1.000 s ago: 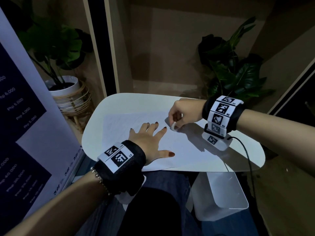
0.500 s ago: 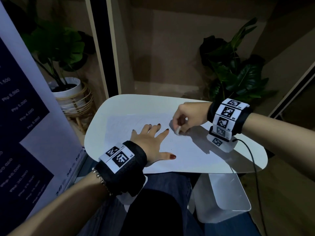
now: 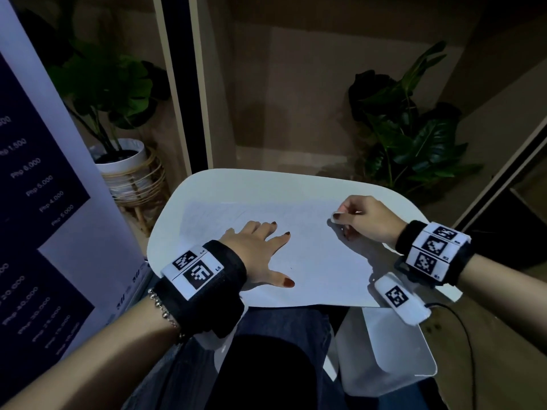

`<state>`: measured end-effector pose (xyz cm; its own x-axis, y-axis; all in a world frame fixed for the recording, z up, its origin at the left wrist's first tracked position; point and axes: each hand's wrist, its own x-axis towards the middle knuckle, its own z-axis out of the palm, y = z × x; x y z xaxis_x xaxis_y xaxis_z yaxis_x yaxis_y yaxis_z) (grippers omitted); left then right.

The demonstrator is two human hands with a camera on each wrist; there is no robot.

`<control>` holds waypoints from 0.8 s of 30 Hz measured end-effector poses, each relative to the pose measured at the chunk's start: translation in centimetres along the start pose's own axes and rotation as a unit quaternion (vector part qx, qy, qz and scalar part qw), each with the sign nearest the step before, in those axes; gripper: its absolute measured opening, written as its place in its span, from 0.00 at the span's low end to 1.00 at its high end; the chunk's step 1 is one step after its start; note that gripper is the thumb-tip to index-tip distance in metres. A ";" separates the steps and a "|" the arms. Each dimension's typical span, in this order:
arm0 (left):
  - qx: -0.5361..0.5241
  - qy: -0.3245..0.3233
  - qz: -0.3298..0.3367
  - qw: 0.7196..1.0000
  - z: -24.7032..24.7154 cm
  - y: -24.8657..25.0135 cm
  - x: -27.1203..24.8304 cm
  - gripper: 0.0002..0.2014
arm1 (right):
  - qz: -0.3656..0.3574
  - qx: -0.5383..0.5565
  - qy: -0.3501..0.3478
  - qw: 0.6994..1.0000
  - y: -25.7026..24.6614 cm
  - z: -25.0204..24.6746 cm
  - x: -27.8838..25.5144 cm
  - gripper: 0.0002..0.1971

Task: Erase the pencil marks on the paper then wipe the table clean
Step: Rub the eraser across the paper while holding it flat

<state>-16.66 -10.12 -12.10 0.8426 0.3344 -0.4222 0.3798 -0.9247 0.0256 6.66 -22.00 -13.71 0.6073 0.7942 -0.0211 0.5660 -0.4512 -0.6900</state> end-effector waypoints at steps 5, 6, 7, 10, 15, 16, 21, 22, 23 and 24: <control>-0.007 -0.027 0.010 1.000 -1.0 -0.7 -0.3 0.42 | 0.027 0.022 -0.080 0.996 -0.3 -0.3 -0.3 0.06; -0.018 -0.030 0.012 0.999 -1.2 -0.9 -0.4 0.41 | 0.028 0.027 -0.091 0.995 -0.5 -0.3 -0.5 0.05; -0.028 -0.033 0.012 0.999 -1.3 -1.2 -0.5 0.40 | 0.026 0.028 -0.100 0.994 -0.6 -0.2 -0.7 0.05; -0.044 -0.036 -0.003 0.998 -1.9 -1.7 -0.8 0.38 | 0.012 0.019 -0.112 0.993 -0.6 -0.1 -1.4 0.06; -0.022 -0.027 -0.029 0.999 -2.2 -1.0 -1.2 0.37 | 0.001 0.037 -0.123 0.992 -0.8 0.4 -2.3 0.06; -0.019 -0.029 -0.036 0.999 -2.2 -0.8 -1.3 0.37 | 0.001 0.039 -0.130 0.991 -1.0 0.5 -2.4 0.06; -0.016 -0.006 -0.030 0.999 -2.0 -0.2 -1.2 0.38 | -0.013 0.004 -0.165 0.986 -2.5 0.8 -2.3 0.05; -0.017 -0.006 -0.024 1.000 -1.9 0.0 -1.0 0.38 | -0.016 -0.021 -0.166 0.986 -2.9 0.8 -2.2 0.05; -0.017 -0.008 -0.020 1.000 -1.7 0.1 -0.8 0.39 | -0.023 -0.045 -0.164 0.985 -3.5 0.9 -2.0 0.05; -0.017 -0.009 -0.018 1.000 -1.4 0.1 -0.6 0.39 | -0.035 -0.072 -0.157 0.984 -4.1 0.9 -1.8 0.06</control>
<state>-16.60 -10.21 -10.52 0.8208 0.3643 -0.4401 0.4233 -0.9051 0.0402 2.71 -21.23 -11.46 0.3748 0.9019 -0.2148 0.6878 -0.4259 -0.5878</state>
